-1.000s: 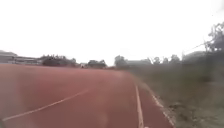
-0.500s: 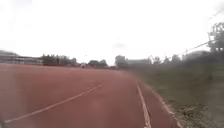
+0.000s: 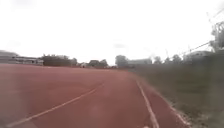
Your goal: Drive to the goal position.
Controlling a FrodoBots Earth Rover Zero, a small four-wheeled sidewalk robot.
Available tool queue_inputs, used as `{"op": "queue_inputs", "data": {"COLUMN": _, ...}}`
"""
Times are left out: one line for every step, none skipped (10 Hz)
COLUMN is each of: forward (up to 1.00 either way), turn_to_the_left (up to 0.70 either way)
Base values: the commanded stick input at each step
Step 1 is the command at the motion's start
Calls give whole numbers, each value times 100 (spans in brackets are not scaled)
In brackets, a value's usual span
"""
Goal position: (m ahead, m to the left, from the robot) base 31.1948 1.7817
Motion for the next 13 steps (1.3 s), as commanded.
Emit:
{"op": "queue_inputs", "data": {"forward": 70, "turn_to_the_left": 0}}
{"op": "queue_inputs", "data": {"forward": 70, "turn_to_the_left": 0}}
{"op": "queue_inputs", "data": {"forward": 70, "turn_to_the_left": 0}}
{"op": "queue_inputs", "data": {"forward": 70, "turn_to_the_left": 0}}
{"op": "queue_inputs", "data": {"forward": 70, "turn_to_the_left": 0}}
{"op": "queue_inputs", "data": {"forward": 70, "turn_to_the_left": 0}}
{"op": "queue_inputs", "data": {"forward": 70, "turn_to_the_left": 0}}
{"op": "queue_inputs", "data": {"forward": 70, "turn_to_the_left": 0}}
{"op": "queue_inputs", "data": {"forward": 70, "turn_to_the_left": 0}}
{"op": "queue_inputs", "data": {"forward": 70, "turn_to_the_left": 0}}
{"op": "queue_inputs", "data": {"forward": 70, "turn_to_the_left": 0}}
{"op": "queue_inputs", "data": {"forward": 70, "turn_to_the_left": 0}}
{"op": "queue_inputs", "data": {"forward": 70, "turn_to_the_left": 0}}
